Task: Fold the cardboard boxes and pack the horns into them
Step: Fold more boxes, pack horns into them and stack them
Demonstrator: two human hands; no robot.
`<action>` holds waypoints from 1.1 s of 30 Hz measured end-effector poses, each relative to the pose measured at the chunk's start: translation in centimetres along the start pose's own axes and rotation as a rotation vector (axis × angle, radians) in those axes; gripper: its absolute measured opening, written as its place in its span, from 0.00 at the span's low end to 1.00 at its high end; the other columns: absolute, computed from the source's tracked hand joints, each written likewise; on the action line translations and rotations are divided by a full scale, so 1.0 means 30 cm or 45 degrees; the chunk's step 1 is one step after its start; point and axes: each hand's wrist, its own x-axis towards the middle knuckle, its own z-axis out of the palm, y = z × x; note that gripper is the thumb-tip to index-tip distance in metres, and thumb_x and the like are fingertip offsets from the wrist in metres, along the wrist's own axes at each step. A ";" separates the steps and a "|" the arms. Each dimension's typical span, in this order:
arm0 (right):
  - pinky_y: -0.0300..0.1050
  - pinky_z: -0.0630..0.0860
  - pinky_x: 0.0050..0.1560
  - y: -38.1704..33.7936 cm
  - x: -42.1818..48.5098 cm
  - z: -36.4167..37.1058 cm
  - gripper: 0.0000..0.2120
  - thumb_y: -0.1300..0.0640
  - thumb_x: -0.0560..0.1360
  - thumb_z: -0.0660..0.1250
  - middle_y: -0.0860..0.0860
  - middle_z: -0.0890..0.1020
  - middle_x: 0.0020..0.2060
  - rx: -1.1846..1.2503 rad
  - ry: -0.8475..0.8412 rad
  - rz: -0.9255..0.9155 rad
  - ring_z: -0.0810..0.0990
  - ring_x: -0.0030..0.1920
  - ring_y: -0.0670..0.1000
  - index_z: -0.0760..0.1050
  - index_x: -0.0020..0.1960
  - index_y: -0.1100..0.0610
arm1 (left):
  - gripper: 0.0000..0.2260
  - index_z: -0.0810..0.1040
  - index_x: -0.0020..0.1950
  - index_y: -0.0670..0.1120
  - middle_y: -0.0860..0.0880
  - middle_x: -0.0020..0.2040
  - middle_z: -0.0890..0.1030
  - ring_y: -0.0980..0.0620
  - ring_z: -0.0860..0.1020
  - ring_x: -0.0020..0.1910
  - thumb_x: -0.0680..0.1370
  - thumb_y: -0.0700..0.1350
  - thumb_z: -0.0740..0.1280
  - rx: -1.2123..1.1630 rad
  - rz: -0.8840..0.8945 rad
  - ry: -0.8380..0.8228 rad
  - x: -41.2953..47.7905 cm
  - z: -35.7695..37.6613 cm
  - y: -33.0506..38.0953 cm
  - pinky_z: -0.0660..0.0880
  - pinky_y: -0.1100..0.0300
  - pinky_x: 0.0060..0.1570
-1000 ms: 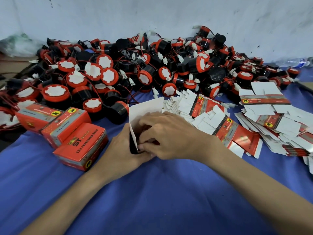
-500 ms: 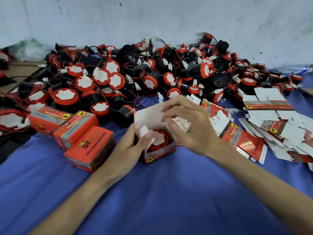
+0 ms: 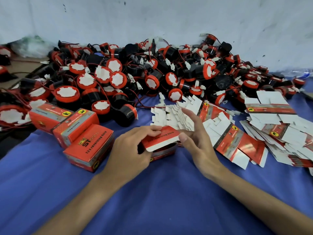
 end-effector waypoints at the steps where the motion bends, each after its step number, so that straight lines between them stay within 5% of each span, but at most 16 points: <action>1: 0.47 0.78 0.53 0.003 0.000 0.001 0.20 0.48 0.75 0.65 0.49 0.86 0.46 -0.022 -0.012 -0.004 0.83 0.51 0.50 0.67 0.67 0.44 | 0.17 0.81 0.56 0.45 0.57 0.59 0.80 0.56 0.78 0.58 0.69 0.43 0.67 0.027 0.025 -0.046 -0.004 -0.006 -0.003 0.77 0.53 0.56; 4: 0.36 0.75 0.52 0.014 0.001 0.004 0.13 0.54 0.75 0.65 0.44 0.85 0.48 -0.190 -0.014 -0.044 0.82 0.53 0.43 0.77 0.60 0.48 | 0.22 0.78 0.61 0.48 0.58 0.63 0.77 0.59 0.76 0.61 0.72 0.58 0.66 0.090 0.083 -0.119 -0.013 -0.019 -0.003 0.74 0.59 0.59; 8: 0.28 0.73 0.47 0.028 -0.001 0.007 0.15 0.63 0.74 0.69 0.35 0.83 0.40 -0.267 -0.003 -0.091 0.81 0.43 0.35 0.77 0.59 0.51 | 0.22 0.78 0.64 0.48 0.59 0.62 0.76 0.59 0.75 0.62 0.75 0.58 0.64 0.183 0.155 -0.117 0.004 -0.028 -0.011 0.72 0.61 0.62; 13: 0.39 0.79 0.53 0.047 -0.002 0.023 0.16 0.63 0.71 0.72 0.48 0.82 0.52 -0.562 0.172 -0.435 0.82 0.54 0.43 0.79 0.59 0.60 | 0.21 0.78 0.65 0.46 0.53 0.63 0.78 0.55 0.76 0.64 0.76 0.55 0.62 0.274 0.241 -0.195 0.025 -0.057 -0.032 0.72 0.58 0.64; 17: 0.54 0.81 0.47 0.064 -0.009 0.027 0.14 0.60 0.72 0.72 0.53 0.84 0.53 -0.859 0.260 -0.633 0.83 0.54 0.52 0.81 0.57 0.59 | 0.19 0.78 0.64 0.45 0.52 0.62 0.78 0.54 0.77 0.63 0.78 0.52 0.62 0.297 0.324 -0.178 0.029 -0.057 -0.041 0.72 0.59 0.63; 20: 0.51 0.81 0.43 0.066 -0.012 0.010 0.13 0.53 0.74 0.68 0.58 0.82 0.56 -1.143 0.318 -0.691 0.85 0.48 0.56 0.83 0.56 0.57 | 0.17 0.77 0.65 0.45 0.51 0.65 0.77 0.51 0.75 0.66 0.79 0.50 0.62 0.334 0.394 -0.187 0.016 -0.048 -0.052 0.74 0.52 0.63; 22: 0.51 0.81 0.47 0.065 -0.014 -0.005 0.14 0.51 0.76 0.67 0.60 0.80 0.59 -1.263 0.269 -0.746 0.83 0.55 0.58 0.83 0.55 0.57 | 0.16 0.77 0.65 0.46 0.51 0.66 0.77 0.51 0.74 0.67 0.79 0.49 0.62 0.392 0.468 -0.188 0.007 -0.043 -0.055 0.75 0.49 0.62; 25: 0.52 0.80 0.51 0.058 -0.009 -0.016 0.14 0.53 0.76 0.68 0.58 0.80 0.59 -1.297 0.135 -0.870 0.79 0.62 0.56 0.83 0.55 0.62 | 0.16 0.77 0.66 0.46 0.50 0.67 0.76 0.51 0.72 0.69 0.80 0.48 0.64 0.452 0.591 -0.166 0.000 -0.031 -0.057 0.75 0.50 0.63; 33: 0.48 0.82 0.47 0.046 0.002 -0.016 0.14 0.54 0.75 0.69 0.56 0.83 0.55 -1.358 0.081 -0.928 0.82 0.56 0.53 0.82 0.54 0.63 | 0.17 0.75 0.68 0.44 0.50 0.70 0.72 0.51 0.71 0.70 0.80 0.48 0.61 0.612 0.591 -0.166 -0.014 -0.021 -0.052 0.74 0.52 0.63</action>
